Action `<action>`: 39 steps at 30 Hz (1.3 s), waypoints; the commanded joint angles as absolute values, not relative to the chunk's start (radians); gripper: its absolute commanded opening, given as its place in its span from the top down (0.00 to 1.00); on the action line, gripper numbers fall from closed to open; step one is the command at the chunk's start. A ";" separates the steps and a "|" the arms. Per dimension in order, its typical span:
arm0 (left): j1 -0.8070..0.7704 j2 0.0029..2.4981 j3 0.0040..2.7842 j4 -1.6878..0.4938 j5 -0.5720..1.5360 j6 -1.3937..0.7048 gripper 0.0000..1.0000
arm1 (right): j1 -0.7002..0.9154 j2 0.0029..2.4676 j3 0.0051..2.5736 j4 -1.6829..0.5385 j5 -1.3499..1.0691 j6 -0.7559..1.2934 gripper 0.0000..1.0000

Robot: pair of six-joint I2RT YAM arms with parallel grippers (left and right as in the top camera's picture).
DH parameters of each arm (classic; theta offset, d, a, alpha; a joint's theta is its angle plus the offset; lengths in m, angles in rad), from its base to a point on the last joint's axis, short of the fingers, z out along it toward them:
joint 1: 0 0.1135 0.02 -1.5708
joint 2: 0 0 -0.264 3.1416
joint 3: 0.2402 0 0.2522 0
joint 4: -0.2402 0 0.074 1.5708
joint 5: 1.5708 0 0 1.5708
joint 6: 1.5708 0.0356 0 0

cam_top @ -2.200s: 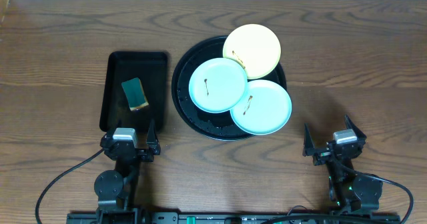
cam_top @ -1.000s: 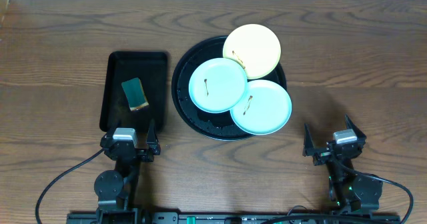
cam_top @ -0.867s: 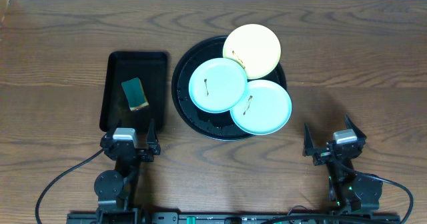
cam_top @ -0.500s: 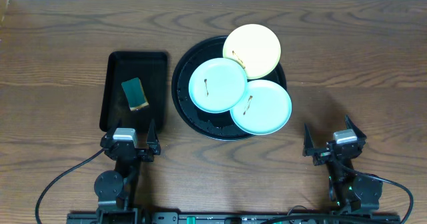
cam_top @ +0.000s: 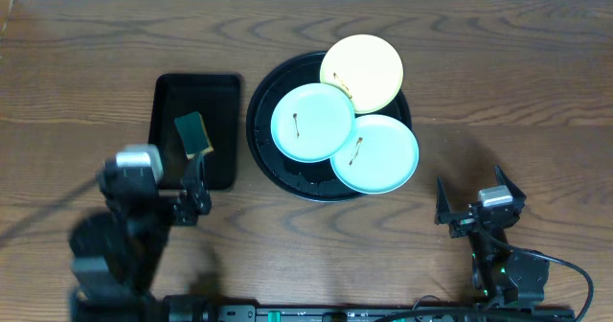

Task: Clean dirty plates on tray and stack at the side

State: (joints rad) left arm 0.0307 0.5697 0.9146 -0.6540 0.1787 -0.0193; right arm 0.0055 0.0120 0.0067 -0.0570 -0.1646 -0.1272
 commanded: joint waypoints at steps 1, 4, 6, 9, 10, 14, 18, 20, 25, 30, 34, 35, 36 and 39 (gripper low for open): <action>0.028 0.793 1.163 -0.786 0.228 0.026 0.15 | 0.000 0.007 0.006 -0.060 -0.169 -0.112 0.01; 0.028 0.936 1.303 -0.848 0.228 0.026 0.15 | 0.000 0.007 0.006 -0.060 -0.169 -0.112 0.01; 0.027 0.991 1.328 -0.857 0.248 0.009 0.15 | 0.000 0.007 0.006 -0.060 -0.169 -0.112 0.01; 0.028 1.048 1.328 -0.874 0.262 -0.016 0.15 | 0.001 0.007 0.006 -0.060 -0.169 -0.112 0.01; 0.028 1.068 1.328 -0.875 0.263 -0.021 0.15 | 0.000 0.007 0.006 -0.060 -0.169 -0.112 0.01; 0.028 1.119 1.328 -0.899 0.262 -0.028 0.15 | 0.001 0.007 0.006 -0.060 -0.169 -0.112 0.01; 0.028 1.158 1.328 -0.939 0.160 -0.094 0.15 | 0.001 0.007 0.006 -0.060 -0.181 -0.085 0.01; 0.032 1.180 1.328 -0.949 0.104 -0.159 0.14 | 0.001 0.007 0.006 -0.057 -0.192 -0.043 0.01; 0.036 1.219 1.328 -0.960 0.107 -0.205 0.15 | 0.001 0.008 0.056 -0.133 -0.188 0.133 0.01; 0.036 1.234 1.328 -0.964 0.107 -0.205 0.15 | 0.000 0.141 0.324 -0.342 -0.132 0.141 0.01; 0.036 1.242 1.328 -0.965 0.107 -0.205 0.15 | 0.001 0.451 0.657 -0.525 -0.214 0.141 0.01; 0.036 1.244 1.328 -0.967 0.107 -0.205 0.14 | 0.001 0.545 0.757 -0.602 -0.244 0.141 0.01; 0.036 1.246 1.328 -0.969 0.107 -0.205 0.15 | 0.001 0.640 0.860 -0.691 -0.265 0.140 0.01; 0.036 1.248 1.328 -0.976 0.107 -0.205 0.14 | 0.006 0.941 1.199 -1.006 -0.295 0.126 0.01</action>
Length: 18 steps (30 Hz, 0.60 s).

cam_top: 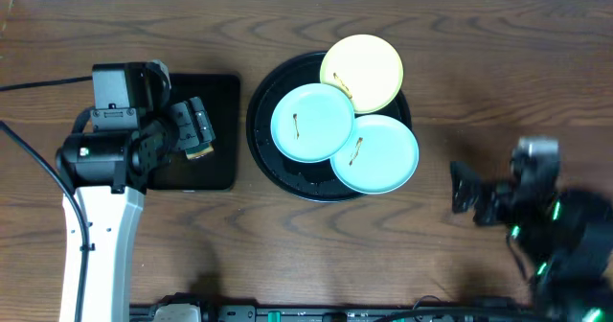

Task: Clean dirty plates on tray and stack at the side
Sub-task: 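Move the right gripper over the mint-green plates on the round tray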

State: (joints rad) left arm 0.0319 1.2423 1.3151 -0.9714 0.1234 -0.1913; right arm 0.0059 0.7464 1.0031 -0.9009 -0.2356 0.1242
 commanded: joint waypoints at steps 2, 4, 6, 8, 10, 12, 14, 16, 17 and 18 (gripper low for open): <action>0.036 1.248 1.328 -0.981 0.107 -0.205 0.15 | 0.015 1.110 1.386 -1.153 -0.349 0.126 0.01; 0.036 1.248 1.328 -0.983 0.107 -0.205 0.15 | 0.020 1.274 1.552 -1.197 -0.468 0.126 0.01; 0.036 1.248 1.328 -0.983 0.107 -0.205 0.15 | 0.020 1.391 1.641 -1.208 -0.570 0.126 0.01; 0.036 1.248 1.328 -0.987 0.107 -0.205 0.14 | 0.022 1.472 1.671 -1.198 -0.658 0.168 0.01; 0.036 1.248 1.328 -0.995 0.107 -0.205 0.15 | 0.044 1.532 1.673 -1.175 -0.630 0.220 0.20; 0.036 1.248 1.328 -0.999 0.107 -0.205 0.14 | 0.094 1.587 1.673 -1.165 -0.492 0.275 0.30; 0.036 1.248 1.328 -1.002 0.107 -0.205 0.15 | 0.171 1.646 1.673 -1.152 -0.334 0.345 0.37; 0.036 1.248 1.328 -1.002 0.107 -0.205 0.15 | 0.253 1.703 1.673 -1.124 -0.232 0.375 0.46; 0.036 1.248 1.328 -1.002 0.107 -0.205 0.15 | 0.291 1.732 1.673 -1.105 -0.191 0.378 0.54; 0.036 1.248 1.328 -1.002 0.107 -0.205 0.15 | 0.331 1.764 1.673 -1.083 -0.149 0.378 0.59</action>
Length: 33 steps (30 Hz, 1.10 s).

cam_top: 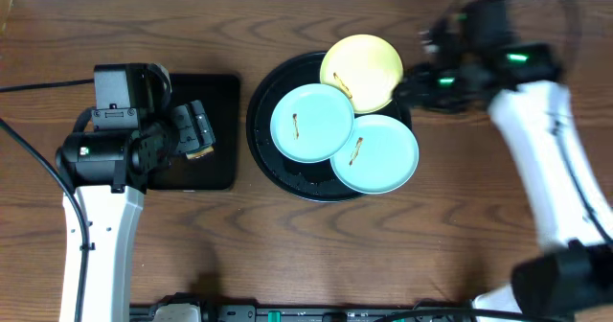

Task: Clean dirty plates on tray and stack at the side
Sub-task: 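Move the right gripper over the mint-green plates on the round tray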

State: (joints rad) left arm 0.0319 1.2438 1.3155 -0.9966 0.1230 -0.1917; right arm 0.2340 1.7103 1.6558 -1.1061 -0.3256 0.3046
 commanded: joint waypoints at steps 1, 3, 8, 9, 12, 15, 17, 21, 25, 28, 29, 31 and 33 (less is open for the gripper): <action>0.036 1.248 1.328 -1.005 0.107 -0.204 0.15 | 0.359 1.790 1.673 -1.063 -0.122 0.381 0.60; 0.036 1.248 1.328 -1.014 0.107 -0.204 0.15 | 0.400 1.839 1.673 -1.021 -0.109 0.382 0.23; 0.036 1.248 1.328 -1.020 0.107 -0.204 0.15 | 0.454 1.921 1.673 -0.912 -0.098 0.396 0.01; 0.036 1.248 1.328 -1.020 0.107 -0.204 0.14 | 0.459 1.929 1.673 -0.896 -0.078 0.396 0.01; 0.036 1.248 1.328 -1.020 0.107 -0.204 0.15 | 0.466 1.931 1.673 -0.891 0.033 0.437 0.07; 0.036 1.248 1.328 -1.021 0.107 -0.204 0.15 | 0.467 1.931 1.673 -0.907 0.074 0.464 0.59; 0.036 1.248 1.327 -1.021 0.107 -0.204 0.15 | 0.467 1.933 1.670 -0.909 0.079 0.464 0.66; 0.036 1.248 1.326 -1.021 0.107 -0.204 0.14 | 0.467 1.933 1.670 -0.900 0.078 0.464 0.58; 0.036 1.248 1.326 -1.025 0.107 -0.204 0.14 | 0.464 1.934 1.668 -0.871 0.071 0.467 0.37; 0.036 1.248 1.326 -1.028 0.107 -0.204 0.15 | 0.463 1.934 1.668 -0.877 0.079 0.448 0.31; 0.036 1.248 1.326 -1.028 0.107 -0.204 0.15 | 0.463 1.935 1.667 -0.880 0.078 0.450 0.36; 0.036 1.248 1.326 -1.028 0.107 -0.204 0.15 | 0.466 1.936 1.664 -0.882 0.078 0.460 0.59; 0.036 1.248 1.326 -1.031 0.107 -0.204 0.15 | 0.473 1.936 1.655 -0.879 0.081 0.491 0.69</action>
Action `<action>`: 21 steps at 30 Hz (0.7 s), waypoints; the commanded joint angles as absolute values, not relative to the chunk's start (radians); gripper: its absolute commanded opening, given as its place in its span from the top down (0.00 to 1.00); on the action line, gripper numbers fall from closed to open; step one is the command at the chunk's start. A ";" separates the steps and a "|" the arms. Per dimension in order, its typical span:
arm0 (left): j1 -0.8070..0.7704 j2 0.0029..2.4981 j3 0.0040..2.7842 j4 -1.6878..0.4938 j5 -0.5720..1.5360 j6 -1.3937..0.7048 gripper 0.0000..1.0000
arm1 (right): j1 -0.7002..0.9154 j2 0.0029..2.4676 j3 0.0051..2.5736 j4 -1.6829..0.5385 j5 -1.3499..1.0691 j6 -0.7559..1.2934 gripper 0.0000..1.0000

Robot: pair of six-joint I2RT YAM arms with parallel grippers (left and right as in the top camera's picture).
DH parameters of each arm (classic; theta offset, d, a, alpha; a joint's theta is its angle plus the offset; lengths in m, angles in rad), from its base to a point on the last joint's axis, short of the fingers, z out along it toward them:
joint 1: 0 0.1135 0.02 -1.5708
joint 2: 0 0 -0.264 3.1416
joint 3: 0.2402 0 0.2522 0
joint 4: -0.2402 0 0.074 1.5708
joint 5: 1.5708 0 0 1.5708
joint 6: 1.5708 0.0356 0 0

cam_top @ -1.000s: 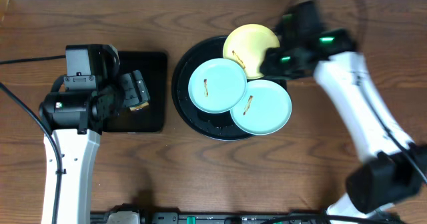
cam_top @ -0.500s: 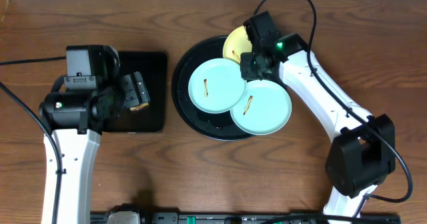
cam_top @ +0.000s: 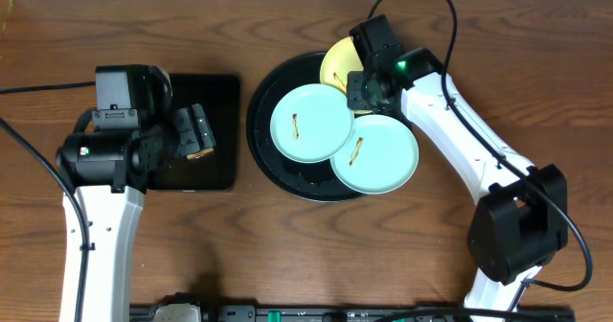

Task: Clean dirty plates on tray and stack at the side
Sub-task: 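Move the right gripper over the mint-green plates on the round tray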

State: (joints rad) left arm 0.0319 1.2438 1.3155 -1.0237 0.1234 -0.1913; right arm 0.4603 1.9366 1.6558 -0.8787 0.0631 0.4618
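Three plates lie overlapping on the round black tray: a yellow plate at the back, a cyan plate on the left with a brown streak, and a second cyan plate at the front right, also streaked. My right gripper hangs over the yellow plate's near right part and covers much of it; how its fingers stand is hidden. My left gripper is down over the sponge in the small black rectangular tray. Only a yellowish edge of the sponge shows.
The wooden table stretches around both trays. The right arm reaches from the front right across the space beside the round tray. A cable loops over the back right of the table.
My right gripper was at the back right edge of the yellow plate and is now over that plate, nearer the middle of the round tray. The left arm and the plates have not moved.
First both arms stood low at the table's front and the sponge lay free in the rectangular tray. Then my left gripper was down on the sponge and has stayed there. My right gripper was to the right of the round tray, then behind it, and now over the yellow plate.
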 commanded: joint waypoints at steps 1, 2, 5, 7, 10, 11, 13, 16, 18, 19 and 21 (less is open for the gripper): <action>0.036 1.248 1.326 -1.035 0.107 -0.204 0.14 | 0.480 1.936 1.646 -0.873 0.089 0.512 0.68; 0.036 1.248 1.326 -1.039 0.107 -0.204 0.15 | 0.486 1.936 1.638 -0.866 0.102 0.528 0.67; 0.036 1.248 1.326 -1.042 0.107 -0.204 0.15 | 0.507 1.936 1.604 -0.850 0.180 0.579 0.63; 0.036 1.248 1.326 -1.042 0.107 -0.204 0.15 | 0.518 1.936 1.578 -0.822 0.183 0.579 0.58; 0.036 1.248 1.326 -1.042 0.107 -0.204 0.14 | 0.535 1.936 1.530 -0.757 0.176 0.579 0.58; 0.036 1.248 1.326 -1.042 0.107 -0.204 0.15 | 0.539 1.936 1.515 -0.740 0.179 0.575 0.58; 0.036 1.248 1.326 -1.042 0.107 -0.204 0.15 | 0.546 1.936 1.489 -0.709 0.179 0.575 0.59; 0.036 1.248 1.326 -1.044 0.107 -0.204 0.15 | 0.551 1.936 1.449 -0.672 0.184 0.576 0.61; 0.036 1.248 1.326 -1.044 0.107 -0.204 0.14 | 0.551 1.936 1.417 -0.635 0.184 0.576 0.61; 0.036 1.248 1.326 -1.044 0.107 -0.204 0.15 | 0.551 1.936 1.401 -0.612 0.184 0.576 0.61; 0.036 1.248 1.326 -1.044 0.107 -0.204 0.15 | 0.550 1.936 1.365 -0.566 0.184 0.575 0.62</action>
